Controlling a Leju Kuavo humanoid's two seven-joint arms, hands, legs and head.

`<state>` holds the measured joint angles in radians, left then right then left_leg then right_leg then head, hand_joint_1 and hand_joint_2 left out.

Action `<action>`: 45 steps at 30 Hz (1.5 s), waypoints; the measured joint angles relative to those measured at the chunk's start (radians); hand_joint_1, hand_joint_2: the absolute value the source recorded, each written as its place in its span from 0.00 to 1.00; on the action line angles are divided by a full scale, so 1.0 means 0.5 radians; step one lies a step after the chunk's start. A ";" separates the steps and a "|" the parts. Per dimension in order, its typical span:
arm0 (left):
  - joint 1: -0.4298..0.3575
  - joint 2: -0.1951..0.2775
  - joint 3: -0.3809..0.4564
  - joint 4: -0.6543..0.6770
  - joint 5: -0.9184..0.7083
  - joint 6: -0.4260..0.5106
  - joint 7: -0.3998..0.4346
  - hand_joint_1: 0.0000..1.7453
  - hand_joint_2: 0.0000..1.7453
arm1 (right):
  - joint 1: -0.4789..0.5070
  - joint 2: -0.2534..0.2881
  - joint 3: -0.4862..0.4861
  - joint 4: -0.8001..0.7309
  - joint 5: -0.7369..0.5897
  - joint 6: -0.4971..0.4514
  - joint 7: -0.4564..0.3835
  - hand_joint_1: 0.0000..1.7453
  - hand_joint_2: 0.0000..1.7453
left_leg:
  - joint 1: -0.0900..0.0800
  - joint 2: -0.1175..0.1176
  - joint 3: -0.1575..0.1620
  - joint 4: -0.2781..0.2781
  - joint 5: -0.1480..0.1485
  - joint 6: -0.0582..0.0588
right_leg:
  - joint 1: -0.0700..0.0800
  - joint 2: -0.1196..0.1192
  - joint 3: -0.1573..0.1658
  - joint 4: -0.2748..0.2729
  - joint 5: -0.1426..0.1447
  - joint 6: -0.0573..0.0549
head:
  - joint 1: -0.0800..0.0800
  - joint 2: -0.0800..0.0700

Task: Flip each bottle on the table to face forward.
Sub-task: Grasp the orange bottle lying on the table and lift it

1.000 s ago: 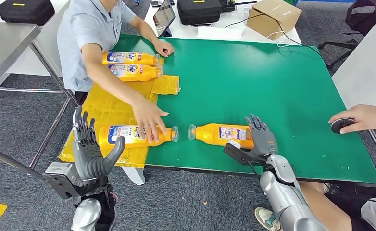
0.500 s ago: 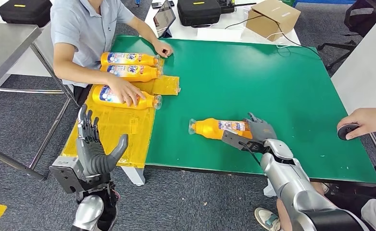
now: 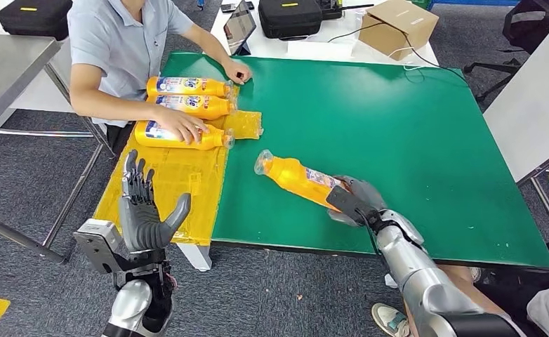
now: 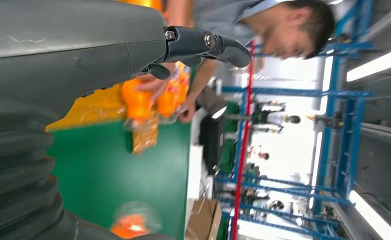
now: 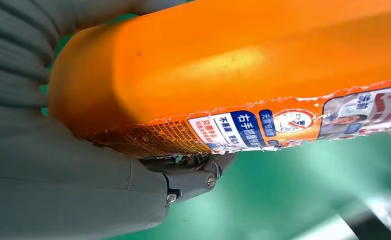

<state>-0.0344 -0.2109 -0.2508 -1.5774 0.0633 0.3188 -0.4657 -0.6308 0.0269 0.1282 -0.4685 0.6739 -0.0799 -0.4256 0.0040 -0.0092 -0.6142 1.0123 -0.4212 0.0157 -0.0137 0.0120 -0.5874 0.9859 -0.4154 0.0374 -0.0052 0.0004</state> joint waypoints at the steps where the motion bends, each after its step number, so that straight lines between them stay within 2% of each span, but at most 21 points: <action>1: 0.000 0.000 0.000 0.004 0.026 -0.015 0.015 0.00 1.00 | 0.019 0.013 -0.012 -0.028 -0.039 -0.014 -0.022 1.00 1.00 | 0.000 0.000 -0.001 0.000 0.000 0.000 | 0.000 0.000 -0.001 0.000 0.000 0.000 | 0.000 0.000; 6: 0.007 -0.004 0.001 0.019 0.086 -0.057 0.061 0.00 1.00 | 0.073 0.046 -0.025 -0.143 -0.125 -0.065 -0.042 1.00 1.00 | 0.000 0.000 -0.002 0.000 0.000 0.000 | 0.000 0.000 -0.003 0.000 0.000 0.000 | 0.000 0.000; 9: 0.084 -0.010 -0.054 0.074 0.143 -0.232 0.186 0.00 1.00 | 0.310 0.142 -0.024 -0.659 -0.345 -0.265 -0.119 1.00 1.00 | 0.001 -0.001 -0.008 0.000 -0.001 0.000 | -0.001 0.000 -0.008 0.000 -0.001 0.000 | 0.000 0.000; 11: 0.147 -0.010 -0.132 0.107 0.085 -0.333 0.167 0.00 1.00 | 0.478 0.193 0.005 -1.005 -0.429 -0.348 -0.137 1.00 1.00 | 0.000 -0.001 -0.012 0.000 -0.002 0.000 | -0.001 0.000 -0.012 0.000 -0.001 0.000 | 0.000 0.000; 14: 0.181 -0.010 -0.219 0.119 0.032 -0.410 0.083 0.00 1.00 | 0.606 0.221 0.089 -1.251 -0.446 -0.334 -0.121 1.00 1.00 | 0.000 -0.001 -0.015 0.000 -0.002 0.000 | -0.001 0.000 -0.014 -0.001 -0.001 0.000 | 0.000 0.000; 18: 0.194 -0.009 -0.280 0.120 0.006 -0.470 0.049 0.00 1.00 | 0.707 0.238 0.208 -1.425 -0.446 -0.315 -0.130 1.00 1.00 | 0.000 -0.001 -0.015 0.000 -0.002 0.000 | -0.001 0.000 -0.014 -0.001 -0.001 0.000 | 0.000 0.000; 23: 0.197 -0.011 -0.303 0.119 0.019 -0.502 0.043 0.00 1.00 | 0.759 0.246 0.296 -1.516 -0.441 -0.257 -0.154 1.00 1.00 | 0.001 -0.001 -0.014 0.000 -0.001 0.000 | -0.001 0.000 -0.013 0.000 -0.001 0.000 | 0.000 0.000; 27: 0.177 -0.041 -0.300 0.119 0.045 -0.402 0.041 0.00 1.00 | 0.782 0.250 0.447 -1.530 -0.476 -0.033 -0.216 1.00 1.00 | 0.001 -0.001 -0.014 0.000 -0.001 0.000 | -0.001 -0.001 -0.013 0.000 -0.001 0.000 | 0.000 0.000; 30: 0.149 -0.058 -0.298 0.119 0.053 -0.351 0.028 0.00 1.00 | 0.780 0.251 0.569 -1.516 -0.503 0.059 -0.235 1.00 1.00 | 0.001 -0.002 -0.014 0.000 -0.001 0.000 | -0.001 -0.001 -0.013 0.000 -0.001 0.000 | 0.000 0.000; 45: 0.101 -0.092 -0.352 0.113 0.152 -0.280 -0.067 0.00 1.00 | 0.701 0.399 0.837 -1.281 -0.727 0.147 -0.213 1.00 1.00 | 0.001 -0.001 -0.014 0.000 -0.001 0.000 | -0.001 -0.001 -0.014 0.000 -0.001 0.000 | 0.000 0.000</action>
<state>0.0162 -0.2568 -0.4270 -1.5211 0.1392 0.1787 -0.4992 -0.2801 0.2262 0.5465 -1.1088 0.3104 -0.0065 -0.5320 0.0044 -0.0099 -0.6214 1.0122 -0.4216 0.0158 -0.0141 0.0117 -0.5943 0.9858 -0.4160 0.0373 -0.0051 0.0004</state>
